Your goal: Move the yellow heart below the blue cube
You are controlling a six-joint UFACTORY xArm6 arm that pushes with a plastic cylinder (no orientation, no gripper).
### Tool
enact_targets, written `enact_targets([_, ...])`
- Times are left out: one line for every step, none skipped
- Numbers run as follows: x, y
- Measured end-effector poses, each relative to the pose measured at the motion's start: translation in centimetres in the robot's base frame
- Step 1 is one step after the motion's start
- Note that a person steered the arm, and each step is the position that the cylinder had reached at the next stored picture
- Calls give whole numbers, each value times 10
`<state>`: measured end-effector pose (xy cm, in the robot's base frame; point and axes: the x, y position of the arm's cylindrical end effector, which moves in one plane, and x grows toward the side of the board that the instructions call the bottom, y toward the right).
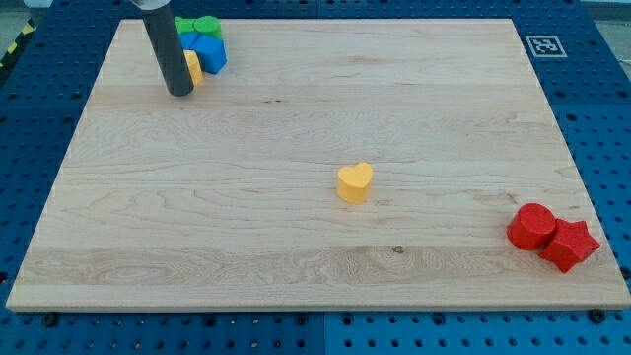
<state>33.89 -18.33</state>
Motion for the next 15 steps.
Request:
enact_targets([27,8])
enact_targets([74,33])
enact_targets([127,57])
enact_targets([174,85])
enact_targets([185,140])
enact_targets([156,193])
enact_targets([148,225])
enact_targets([180,225])
enact_targets([195,253])
enact_targets([149,275])
enact_targets([78,262])
enact_targets([57,254])
enact_targets([82,267])
enact_targets([83,284])
enact_targets([36,253])
